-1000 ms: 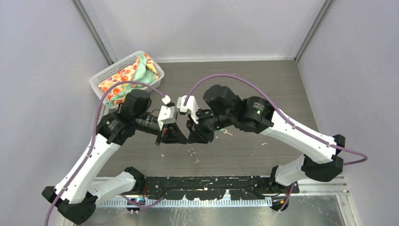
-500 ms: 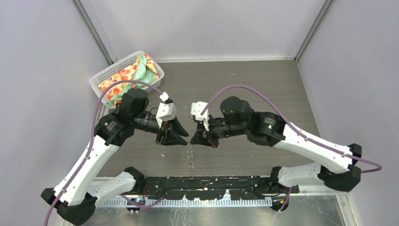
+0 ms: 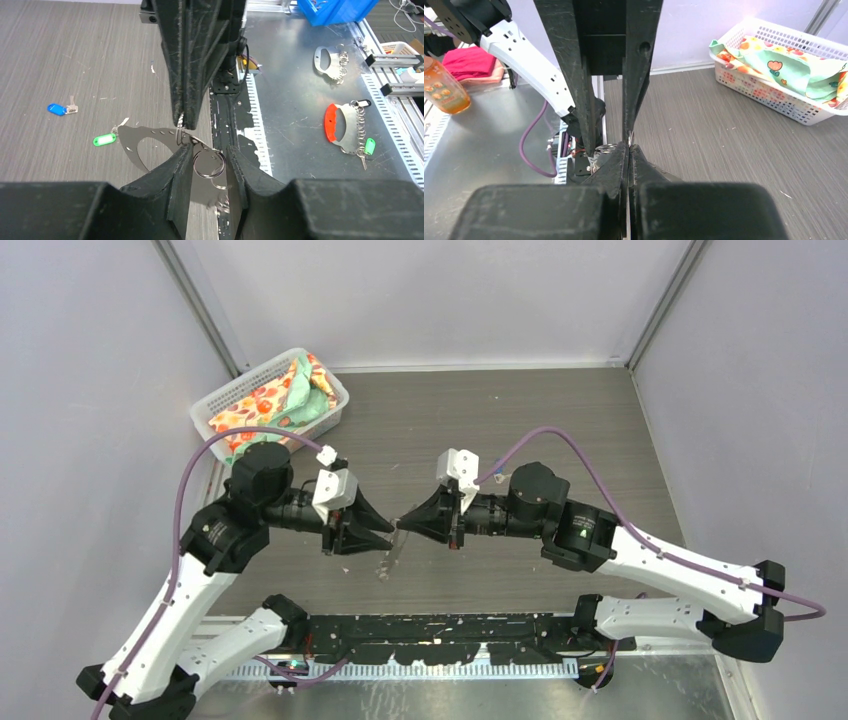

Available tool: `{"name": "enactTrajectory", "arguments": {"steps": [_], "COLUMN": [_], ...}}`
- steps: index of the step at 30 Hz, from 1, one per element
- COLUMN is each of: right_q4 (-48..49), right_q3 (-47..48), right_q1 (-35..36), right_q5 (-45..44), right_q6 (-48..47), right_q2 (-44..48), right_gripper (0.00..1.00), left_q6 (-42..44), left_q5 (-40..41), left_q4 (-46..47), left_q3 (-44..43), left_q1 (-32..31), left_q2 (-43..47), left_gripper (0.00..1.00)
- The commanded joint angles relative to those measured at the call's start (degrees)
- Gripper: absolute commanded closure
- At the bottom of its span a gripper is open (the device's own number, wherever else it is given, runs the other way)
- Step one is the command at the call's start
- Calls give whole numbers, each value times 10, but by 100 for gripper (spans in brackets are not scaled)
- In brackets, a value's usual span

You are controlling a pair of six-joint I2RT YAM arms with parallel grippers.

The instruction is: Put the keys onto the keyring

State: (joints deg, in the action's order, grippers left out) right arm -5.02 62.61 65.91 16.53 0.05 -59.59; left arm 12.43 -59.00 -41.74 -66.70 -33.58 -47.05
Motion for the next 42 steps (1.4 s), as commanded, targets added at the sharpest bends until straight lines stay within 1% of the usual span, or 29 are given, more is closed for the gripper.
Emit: {"name": "enactTrajectory", "arguments": {"steps": [1, 4, 6, 14, 21, 25, 26, 29, 31, 33, 36, 39, 41, 42], "right_q4": [96, 102, 105, 132, 153, 145, 143, 135, 134, 136, 141, 145, 147, 147], "right_q3": [-6, -12, -17, -44, -67, -66, -66, -63, -64, -64, -63, -60, -58, -57], "right_q1": [4, 5, 6, 8, 7, 7, 8, 10, 12, 15, 18, 25, 31, 35], "right_q5": [-13, -15, -18, -28, -48, -65, -71, -89, -101, -111, -120, -136, -150, -160], "right_q6": [18, 20, 21, 29, 31, 28, 26, 17, 11, 5, 2, -8, -18, -23], "right_q2": [27, 35, 41, 61, 73, 72, 71, 69, 67, 66, 61, 56, 54, 52], "right_gripper": [99, 99, 99, 99, 99, 99, 99, 99, 99, 99, 99, 99, 99, 99], "left_q6": [-21, -22, -24, -39, -64, -72, -72, -84, -86, -91, -128, -175, -191, -197], "left_q5": [22, 43, 48, -3, -32, -3, 6, 56, 75, 76, 95, 92, 80, 75], "left_q4": [40, 44, 46, 31, 20, 32, 32, 33, 24, 25, 56, 71, 78, 84], "left_q3": [3, 7, 7, -11, -33, -24, -22, -15, -12, -4, 16, 14, 10, 10], "left_q1": [3, 3, 3, 4, 8, 8, 8, 8, 8, 8, 8, 8, 8, 8], "left_q2": [-7, -3, 0, -3, -23, -20, -19, -16, -13, -7, 4, -1, -3, -2], "left_gripper": [68, 69, 71, 78, 79, 75, 73, 61, 59, 53, 51, 49, 44, 40]}}
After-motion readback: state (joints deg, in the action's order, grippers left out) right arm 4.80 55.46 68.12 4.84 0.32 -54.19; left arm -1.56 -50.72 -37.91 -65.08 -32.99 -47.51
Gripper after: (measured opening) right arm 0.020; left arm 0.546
